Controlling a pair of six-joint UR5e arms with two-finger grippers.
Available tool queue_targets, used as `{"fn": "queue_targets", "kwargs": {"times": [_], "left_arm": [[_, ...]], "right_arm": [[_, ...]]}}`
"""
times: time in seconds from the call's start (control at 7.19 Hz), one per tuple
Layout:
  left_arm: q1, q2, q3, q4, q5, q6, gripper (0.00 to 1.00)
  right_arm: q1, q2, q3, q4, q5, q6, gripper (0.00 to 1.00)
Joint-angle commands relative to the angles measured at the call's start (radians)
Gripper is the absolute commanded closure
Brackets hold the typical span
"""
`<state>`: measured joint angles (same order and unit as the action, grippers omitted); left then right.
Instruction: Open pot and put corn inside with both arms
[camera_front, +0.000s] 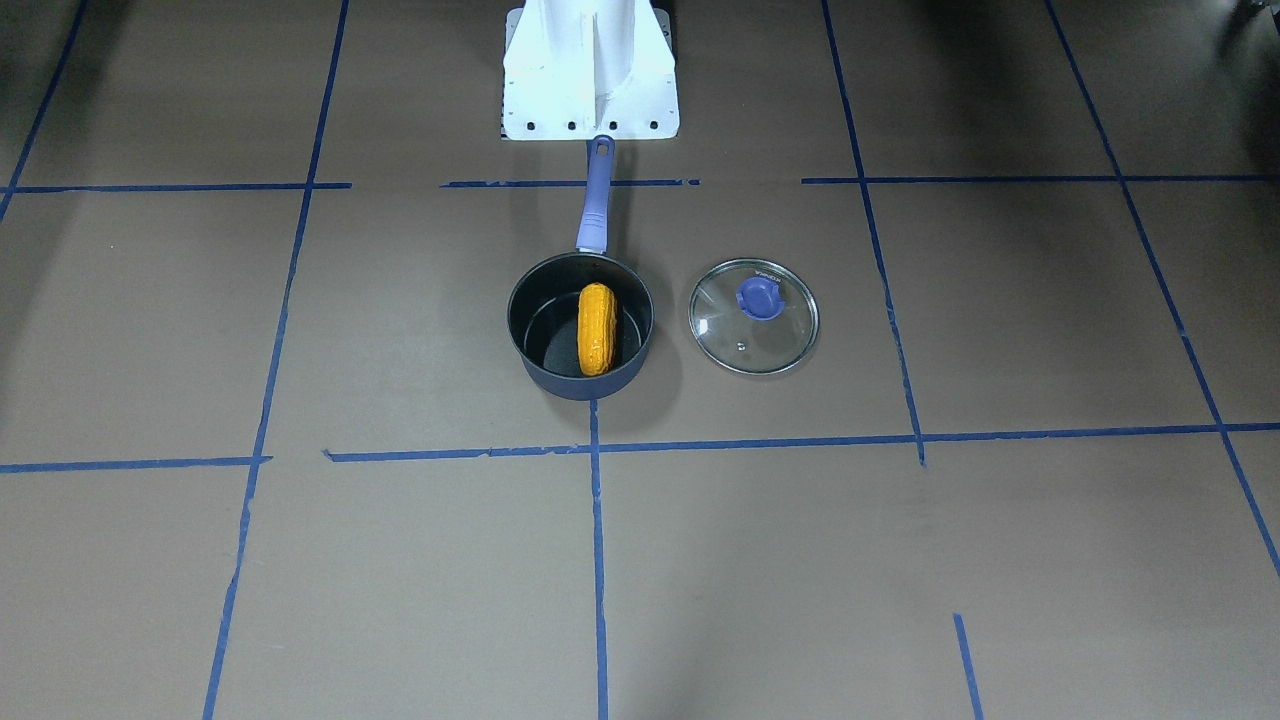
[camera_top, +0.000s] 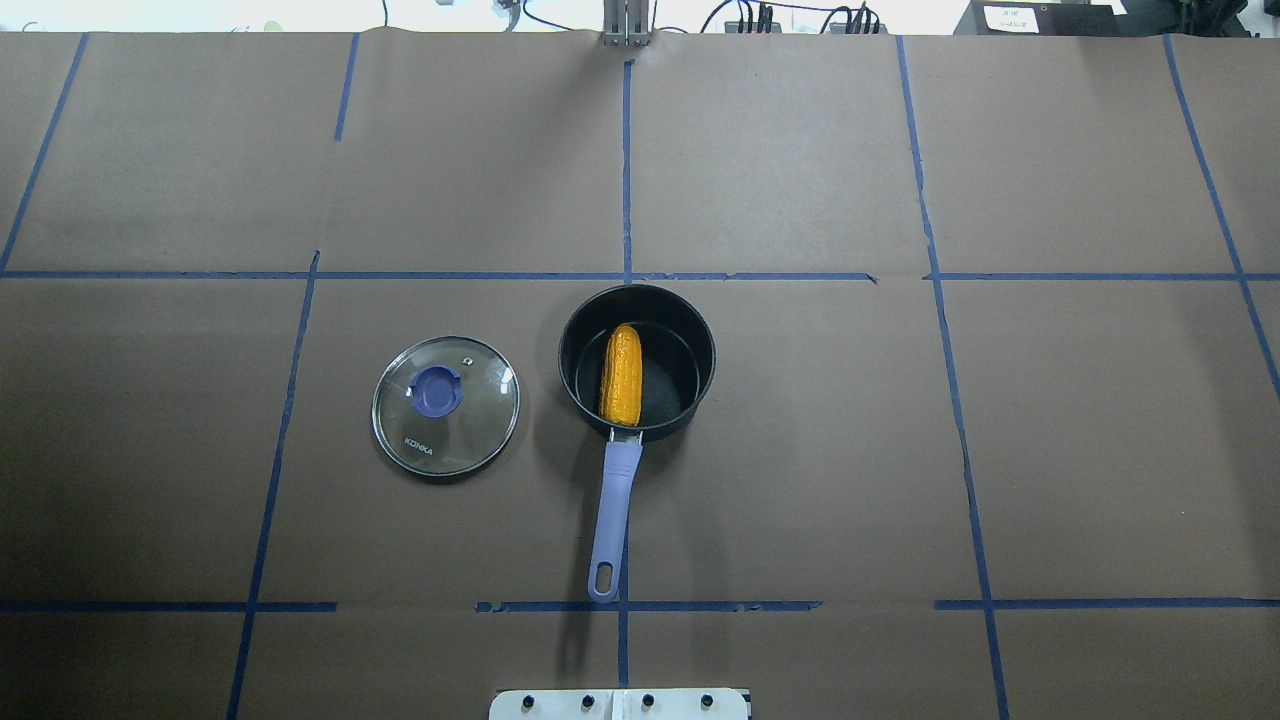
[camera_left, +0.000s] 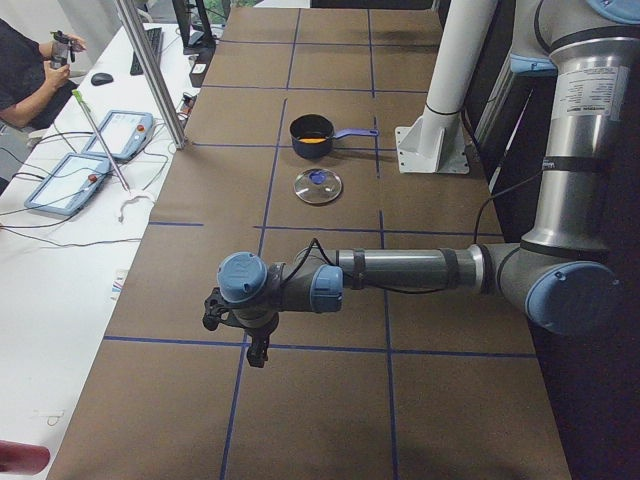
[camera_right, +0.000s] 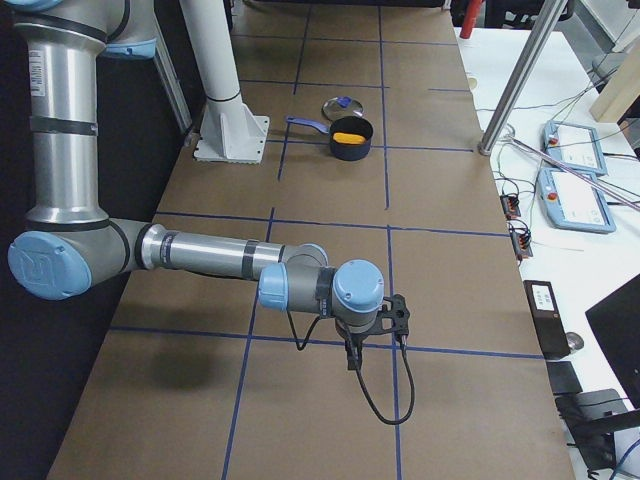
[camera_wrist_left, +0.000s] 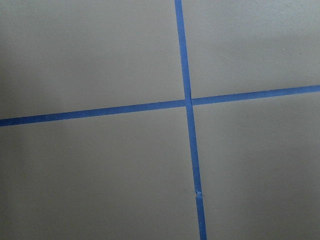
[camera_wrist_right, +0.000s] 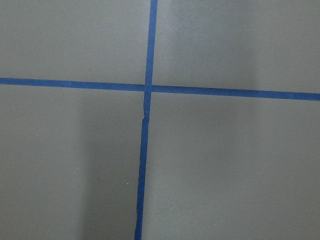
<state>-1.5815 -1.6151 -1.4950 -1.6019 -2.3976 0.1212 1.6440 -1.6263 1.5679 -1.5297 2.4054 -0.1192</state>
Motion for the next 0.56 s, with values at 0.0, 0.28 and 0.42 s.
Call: {"fn": "queue_targets", "kwargs": {"times": [0.0, 0.28, 0.42], "left_arm": [[0.0, -0.003, -0.001, 0.0, 0.0, 0.0, 0.0], [0.0, -0.002, -0.001, 0.0, 0.0, 0.0, 0.0], [0.0, -0.002, -0.005, 0.0, 0.0, 0.0, 0.0]], "right_arm": [[0.01, 0.0, 0.001, -0.001, 0.001, 0.0, 0.0], [0.01, -0.001, 0.001, 0.0, 0.0, 0.0, 0.01], [0.011, -0.003, 0.001, 0.0, 0.0, 0.0, 0.01]]}}
